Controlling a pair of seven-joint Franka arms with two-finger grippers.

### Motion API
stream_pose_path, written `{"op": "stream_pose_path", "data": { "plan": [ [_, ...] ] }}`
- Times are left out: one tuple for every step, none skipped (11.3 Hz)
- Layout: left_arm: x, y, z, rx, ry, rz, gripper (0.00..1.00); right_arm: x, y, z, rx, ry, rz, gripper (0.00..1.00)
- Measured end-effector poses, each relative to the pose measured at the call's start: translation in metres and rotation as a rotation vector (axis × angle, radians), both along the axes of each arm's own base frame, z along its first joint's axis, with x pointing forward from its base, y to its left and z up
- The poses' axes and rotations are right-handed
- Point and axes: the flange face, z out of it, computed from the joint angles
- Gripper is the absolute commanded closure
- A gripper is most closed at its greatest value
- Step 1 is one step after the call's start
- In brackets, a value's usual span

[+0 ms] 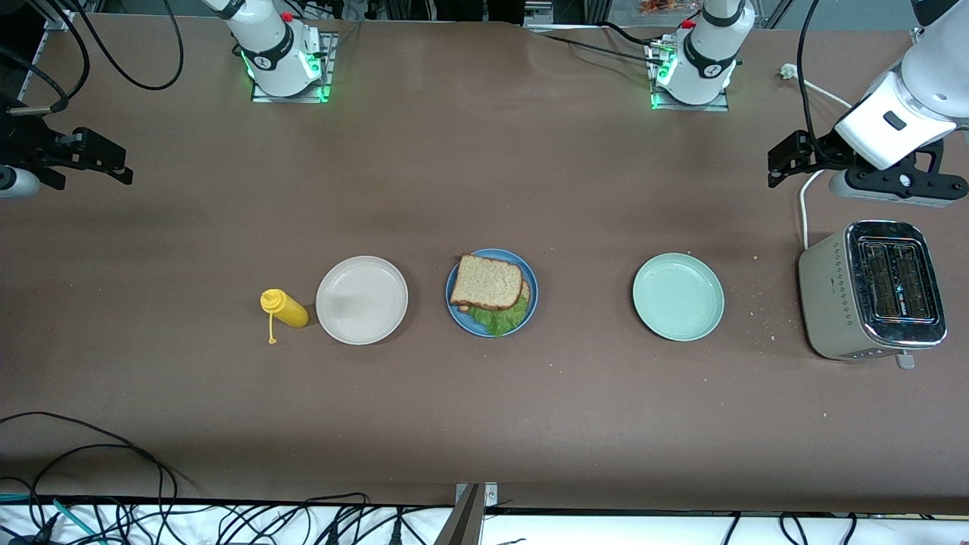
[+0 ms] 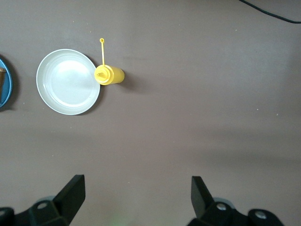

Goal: Make sandwich in blue plate with both arms

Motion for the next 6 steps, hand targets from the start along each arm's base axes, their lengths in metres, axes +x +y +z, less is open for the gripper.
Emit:
{"op": "stream_pose_path", "data": {
  "plan": [
    [0.0005,0.0019,-0.0001,0.0,-0.001,0.005,0.0,0.0,0.0001,0.0,0.0,0.0,0.0,0.0],
    [0.0008,0.0033,-0.0002,0.0,-0.001,0.008,0.0,0.0,0.0002,0.0,0.0,0.0,0.0,0.0],
    [0.0009,0.0041,-0.0002,0.0,-0.001,0.01,0.0,0.0,0.0002,0.0,0.0,0.0,0.0,0.0],
    [0.001,0.0046,-0.0002,0.0,-0.001,0.012,0.0,0.0,0.0003,0.0,0.001,0.0,0.001,0.0],
    [0.0011,0.0047,-0.0002,0.0,-0.002,0.013,0.0,0.0,0.0007,0.0,0.001,0.0,0.001,0.0],
    [0.0011,0.0047,-0.0002,0.0,-0.002,0.013,0.0,0.0,0.0012,0.0,0.001,0.0,0.002,0.0]
  ]
}}
